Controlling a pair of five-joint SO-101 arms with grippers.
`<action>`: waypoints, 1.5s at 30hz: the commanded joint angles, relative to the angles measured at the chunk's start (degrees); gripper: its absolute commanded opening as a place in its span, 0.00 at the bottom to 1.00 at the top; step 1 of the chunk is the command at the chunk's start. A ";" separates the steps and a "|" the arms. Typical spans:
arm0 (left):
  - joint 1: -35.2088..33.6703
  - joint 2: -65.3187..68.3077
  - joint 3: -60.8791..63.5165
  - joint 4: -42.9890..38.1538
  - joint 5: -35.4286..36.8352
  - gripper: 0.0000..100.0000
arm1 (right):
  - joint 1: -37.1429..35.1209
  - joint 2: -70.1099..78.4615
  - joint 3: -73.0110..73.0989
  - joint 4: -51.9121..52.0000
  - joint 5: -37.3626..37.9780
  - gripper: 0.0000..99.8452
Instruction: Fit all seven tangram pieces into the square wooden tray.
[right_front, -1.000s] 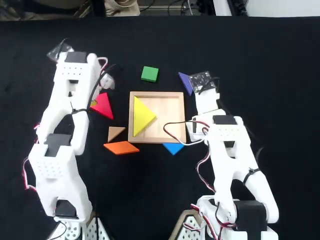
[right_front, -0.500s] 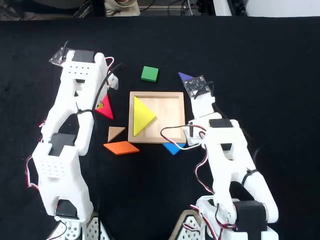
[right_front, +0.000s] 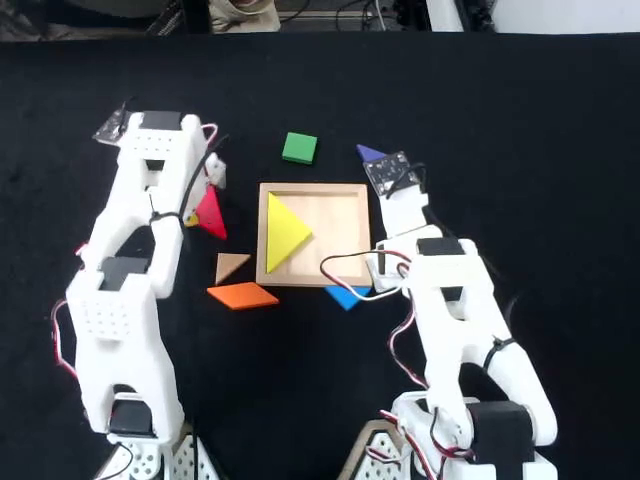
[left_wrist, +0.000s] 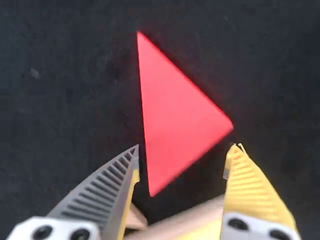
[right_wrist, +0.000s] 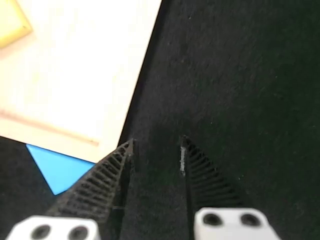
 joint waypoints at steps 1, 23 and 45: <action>-1.80 3.34 -9.10 5.36 -3.96 0.27 | -0.79 -2.07 -0.40 -0.97 0.70 0.14; -2.15 24.18 -37.14 18.73 5.71 0.38 | -0.79 -2.07 -0.31 -0.97 0.70 0.14; -2.51 24.70 -36.53 18.81 7.38 0.38 | -0.79 -2.07 -0.13 -0.97 0.70 0.14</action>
